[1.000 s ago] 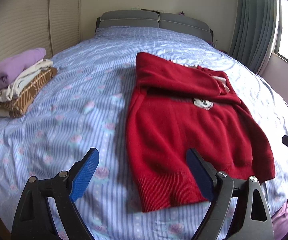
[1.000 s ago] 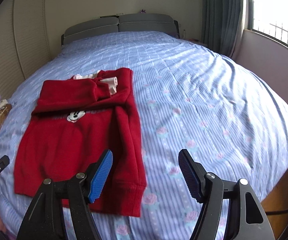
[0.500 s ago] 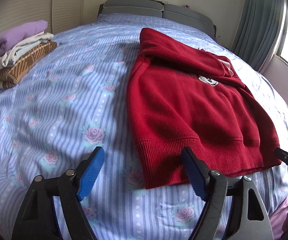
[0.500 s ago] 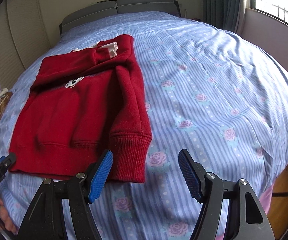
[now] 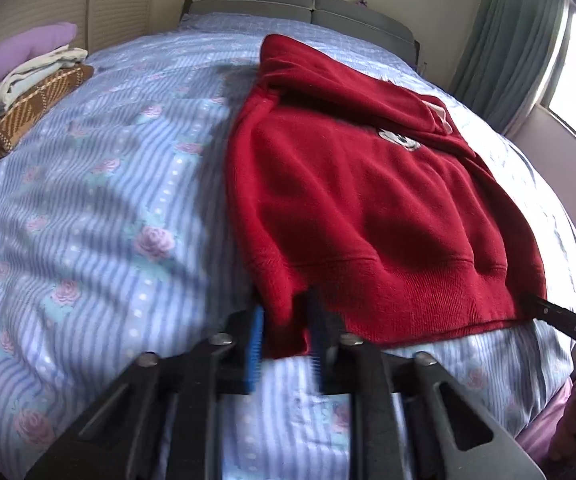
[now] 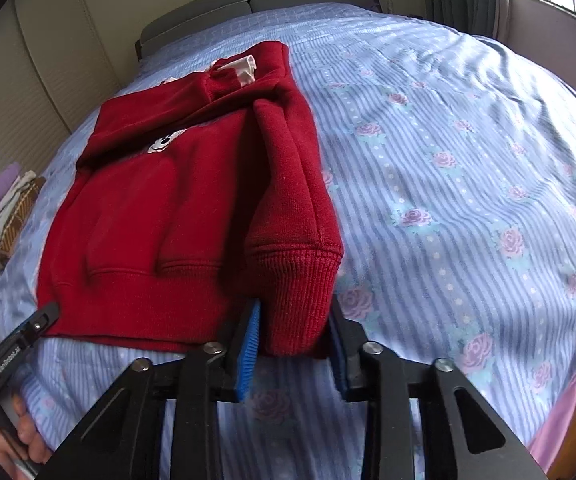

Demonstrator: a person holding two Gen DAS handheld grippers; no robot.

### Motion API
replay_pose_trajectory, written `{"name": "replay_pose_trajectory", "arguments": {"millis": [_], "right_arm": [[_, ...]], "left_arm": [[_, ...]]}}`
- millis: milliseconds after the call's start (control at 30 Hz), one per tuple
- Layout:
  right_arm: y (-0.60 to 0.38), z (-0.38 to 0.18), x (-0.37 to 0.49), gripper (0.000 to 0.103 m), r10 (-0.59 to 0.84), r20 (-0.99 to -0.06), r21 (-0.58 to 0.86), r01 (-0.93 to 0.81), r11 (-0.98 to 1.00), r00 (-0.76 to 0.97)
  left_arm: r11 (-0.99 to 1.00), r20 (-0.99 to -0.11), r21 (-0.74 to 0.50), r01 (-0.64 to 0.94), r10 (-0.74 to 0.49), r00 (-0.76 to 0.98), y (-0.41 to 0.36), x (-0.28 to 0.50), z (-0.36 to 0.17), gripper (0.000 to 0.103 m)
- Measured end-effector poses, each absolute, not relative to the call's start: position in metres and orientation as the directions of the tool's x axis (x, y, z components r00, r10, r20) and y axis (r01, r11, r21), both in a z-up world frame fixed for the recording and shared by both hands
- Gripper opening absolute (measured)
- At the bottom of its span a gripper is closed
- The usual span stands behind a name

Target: Fold small clothes

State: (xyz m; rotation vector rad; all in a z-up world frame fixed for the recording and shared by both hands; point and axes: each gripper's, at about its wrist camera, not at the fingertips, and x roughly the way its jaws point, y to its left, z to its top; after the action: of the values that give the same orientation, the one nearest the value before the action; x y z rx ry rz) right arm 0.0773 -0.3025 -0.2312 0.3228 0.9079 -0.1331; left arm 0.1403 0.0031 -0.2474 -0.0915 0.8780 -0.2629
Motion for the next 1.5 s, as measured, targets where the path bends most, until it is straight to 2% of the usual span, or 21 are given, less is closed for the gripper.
{"name": "replay_pose_trajectory", "arguments": {"millis": [33,100,300,533,900,1200,1500], "right_arm": [[-0.302,-0.231,0.077,0.022,0.031,-0.79,0.228,0.246,0.942,0.613],[-0.304,-0.229,0.075,0.02,0.048,-0.783,0.25,0.244,0.937,0.621],[-0.312,-0.217,0.068,0.017,0.068,-0.756,0.301,0.254,0.919,0.652],[-0.321,-0.176,0.066,0.017,0.099,-0.665,0.383,0.224,0.896,0.741],[-0.343,-0.098,0.131,0.016,0.09,-0.515,0.444,0.175,0.879,0.852],[-0.365,-0.086,0.221,0.016,0.063,-0.498,0.457,0.199,0.867,0.865],[-0.381,-0.104,0.317,0.016,0.052,-0.533,0.451,0.232,0.862,0.845]], "left_arm": [[0.965,-0.749,-0.178,0.192,-0.259,0.61,0.001,0.139,-0.247,0.009],[0.966,-0.749,-0.174,0.191,-0.256,0.611,0.0,0.138,-0.244,0.008],[0.969,-0.731,-0.176,0.174,-0.248,0.636,0.005,0.134,-0.223,0.007],[0.954,-0.666,-0.251,0.165,-0.294,0.685,0.016,0.144,-0.177,0.007],[0.942,-0.562,-0.274,0.191,-0.318,0.764,-0.001,0.232,-0.1,0.007],[0.948,-0.556,-0.251,0.193,-0.305,0.773,-0.024,0.319,-0.084,0.007],[0.953,-0.605,-0.249,0.17,-0.29,0.741,-0.04,0.408,-0.114,0.007]]}}
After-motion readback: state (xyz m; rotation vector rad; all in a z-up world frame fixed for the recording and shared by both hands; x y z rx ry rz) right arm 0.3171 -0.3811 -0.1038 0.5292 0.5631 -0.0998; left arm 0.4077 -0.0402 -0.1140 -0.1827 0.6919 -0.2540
